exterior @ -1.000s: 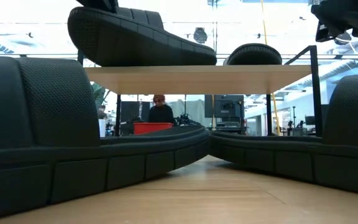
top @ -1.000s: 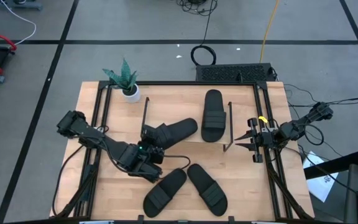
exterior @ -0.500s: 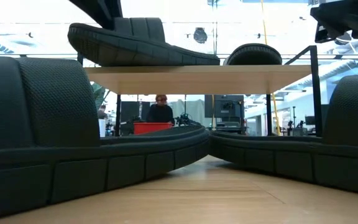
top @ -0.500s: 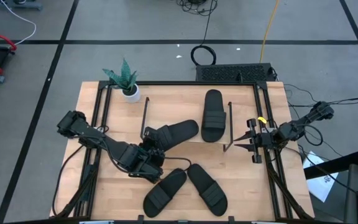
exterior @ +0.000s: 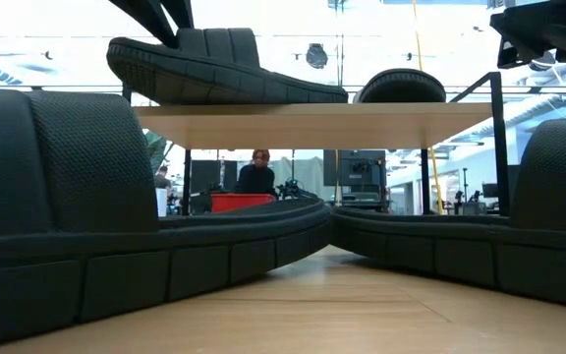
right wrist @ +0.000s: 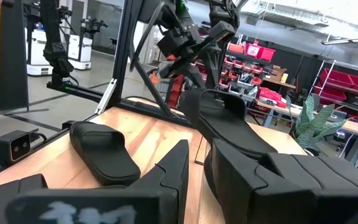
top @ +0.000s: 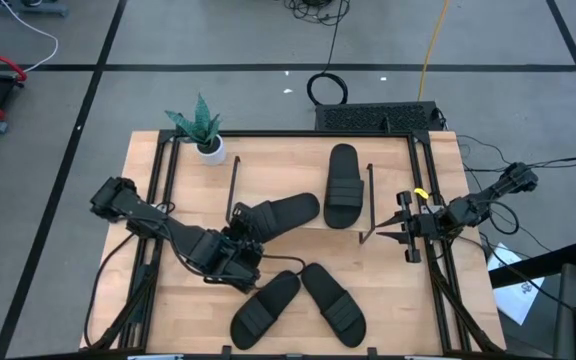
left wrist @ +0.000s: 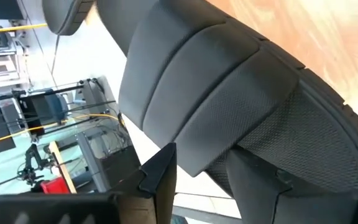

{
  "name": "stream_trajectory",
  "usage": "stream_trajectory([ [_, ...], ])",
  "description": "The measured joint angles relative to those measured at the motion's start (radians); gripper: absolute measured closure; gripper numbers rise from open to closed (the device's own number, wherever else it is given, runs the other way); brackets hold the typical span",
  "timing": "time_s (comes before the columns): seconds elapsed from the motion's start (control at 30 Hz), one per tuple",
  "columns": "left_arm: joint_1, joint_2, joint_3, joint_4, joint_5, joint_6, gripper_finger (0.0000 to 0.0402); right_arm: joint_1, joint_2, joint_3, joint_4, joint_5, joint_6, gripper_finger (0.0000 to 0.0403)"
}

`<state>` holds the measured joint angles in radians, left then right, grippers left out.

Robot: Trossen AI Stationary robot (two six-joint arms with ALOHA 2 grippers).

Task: Pick and place slides into the shelf
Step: Put the top left black slide on the shelf

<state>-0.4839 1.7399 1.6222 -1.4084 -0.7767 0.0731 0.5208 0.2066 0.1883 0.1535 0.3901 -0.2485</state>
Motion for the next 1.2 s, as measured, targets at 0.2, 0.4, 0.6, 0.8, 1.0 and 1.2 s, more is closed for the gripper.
stream_trajectory([
  [0.2,-0.003,-0.025,0.005,0.012,0.0,-0.008,0.0256,0.0,0.0,0.0,0.0,0.0,-0.001,0.0339],
  [0.4,0.001,-0.032,0.005,0.013,0.085,-0.085,0.0256,0.0,0.0,0.0,0.0,0.0,-0.002,0.0339],
  [0.6,0.001,-0.032,0.005,0.019,0.102,-0.112,0.0256,0.0,0.001,0.0,0.0,0.0,-0.002,0.0339],
  [0.8,0.031,-0.031,0.005,0.019,0.079,-0.105,0.0256,0.0,0.001,0.0,0.0,0.0,0.0,0.0339],
  [1.0,0.04,-0.032,0.006,-0.011,0.083,-0.104,0.0256,0.0,0.001,0.0,0.0,0.0,0.0,0.0339],
  [1.2,0.021,-0.041,0.008,-0.068,0.104,-0.101,0.0256,0.0,0.001,0.0,0.0,0.0,0.0,0.0339],
])
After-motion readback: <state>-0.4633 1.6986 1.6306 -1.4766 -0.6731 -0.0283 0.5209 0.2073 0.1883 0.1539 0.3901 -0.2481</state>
